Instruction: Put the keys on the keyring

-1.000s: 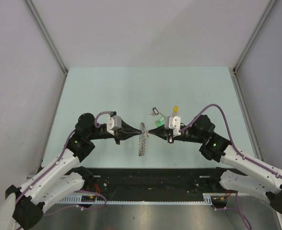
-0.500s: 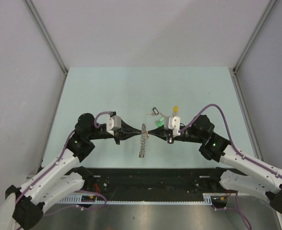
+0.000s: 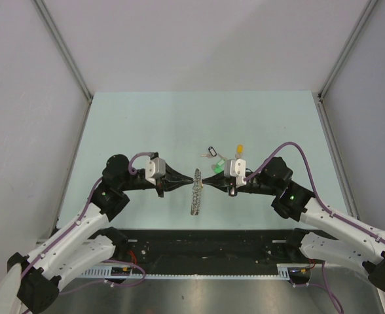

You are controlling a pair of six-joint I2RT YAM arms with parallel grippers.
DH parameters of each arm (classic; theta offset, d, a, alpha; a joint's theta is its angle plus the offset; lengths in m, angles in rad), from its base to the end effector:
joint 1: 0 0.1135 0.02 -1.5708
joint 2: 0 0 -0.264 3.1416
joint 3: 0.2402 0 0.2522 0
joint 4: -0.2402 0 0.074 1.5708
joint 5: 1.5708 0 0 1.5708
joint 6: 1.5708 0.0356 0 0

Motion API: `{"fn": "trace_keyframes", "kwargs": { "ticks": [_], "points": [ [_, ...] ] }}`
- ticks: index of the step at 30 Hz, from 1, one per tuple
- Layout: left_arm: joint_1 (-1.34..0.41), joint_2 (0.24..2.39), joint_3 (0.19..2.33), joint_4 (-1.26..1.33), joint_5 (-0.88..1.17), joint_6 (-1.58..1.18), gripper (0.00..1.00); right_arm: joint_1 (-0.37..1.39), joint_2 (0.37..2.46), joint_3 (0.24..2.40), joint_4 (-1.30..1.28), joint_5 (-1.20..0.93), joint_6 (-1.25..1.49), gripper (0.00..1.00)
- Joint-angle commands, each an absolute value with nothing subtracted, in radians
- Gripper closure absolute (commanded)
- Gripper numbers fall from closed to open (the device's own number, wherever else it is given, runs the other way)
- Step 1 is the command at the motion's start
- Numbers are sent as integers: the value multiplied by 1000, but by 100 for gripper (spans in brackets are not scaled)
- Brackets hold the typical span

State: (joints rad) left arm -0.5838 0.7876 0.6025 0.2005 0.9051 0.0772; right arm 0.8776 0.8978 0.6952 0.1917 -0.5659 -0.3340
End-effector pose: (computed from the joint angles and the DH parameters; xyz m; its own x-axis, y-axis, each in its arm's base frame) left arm 0.1360 -0.1234 0.3160 0.0897 -0.0021 -0.9960 0.9926 0.0823 0.0892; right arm 0.1205 0.1749 0.3283 0.3186 -0.0495 -0.9466 -0.9394 0.1172 -0.3223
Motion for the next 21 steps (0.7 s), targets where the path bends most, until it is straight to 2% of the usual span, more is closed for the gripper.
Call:
{"fn": "trace_keyframes", "kwargs": {
  "ticks": [1,21],
  "points": [
    [-577,788,618,258,943,71,100,884,902,696,242,-574,-322,100],
    [-577,819,612,321,1029,18,100,897,910,695,268,-592,-308,100]
  ]
}}
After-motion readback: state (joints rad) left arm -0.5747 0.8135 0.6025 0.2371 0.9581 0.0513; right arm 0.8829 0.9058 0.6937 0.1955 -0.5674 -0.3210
